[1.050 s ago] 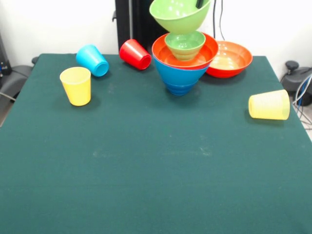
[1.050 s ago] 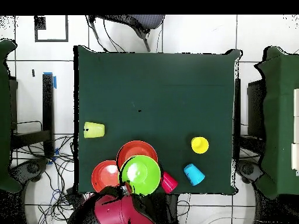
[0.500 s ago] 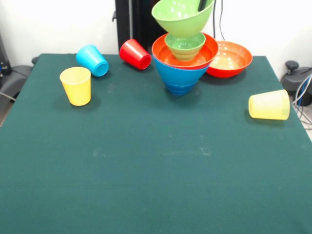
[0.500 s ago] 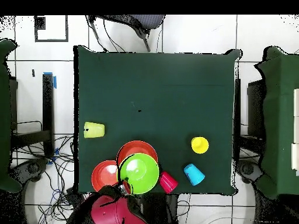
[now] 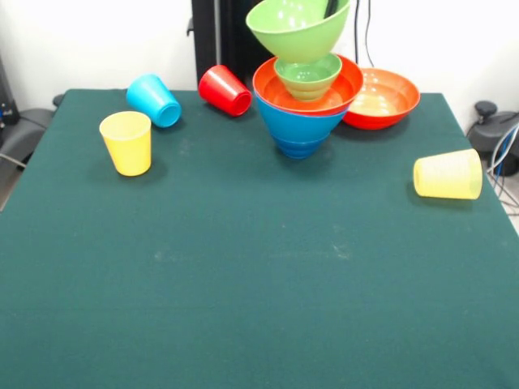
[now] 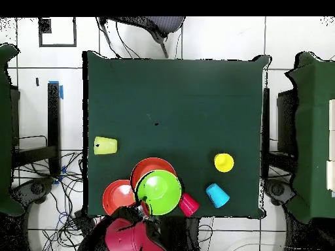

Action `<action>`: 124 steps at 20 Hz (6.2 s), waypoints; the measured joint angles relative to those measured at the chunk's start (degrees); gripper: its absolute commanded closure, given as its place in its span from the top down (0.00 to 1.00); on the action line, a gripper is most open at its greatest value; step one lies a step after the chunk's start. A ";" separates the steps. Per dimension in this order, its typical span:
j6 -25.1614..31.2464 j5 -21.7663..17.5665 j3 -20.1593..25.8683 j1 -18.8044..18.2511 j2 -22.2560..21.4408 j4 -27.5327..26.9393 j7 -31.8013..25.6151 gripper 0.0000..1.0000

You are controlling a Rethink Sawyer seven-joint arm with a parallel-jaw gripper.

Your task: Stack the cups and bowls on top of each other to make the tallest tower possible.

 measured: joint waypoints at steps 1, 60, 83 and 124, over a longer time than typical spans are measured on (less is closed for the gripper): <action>0.01 -0.01 -0.17 0.00 0.22 -0.03 0.00 0.00; -6.19 0.01 -4.02 3.68 5.43 -1.29 0.58 0.00; -10.36 0.02 -4.82 4.59 8.53 -1.30 0.58 0.00; -10.33 3.01 -4.11 3.57 5.79 -1.29 0.58 0.00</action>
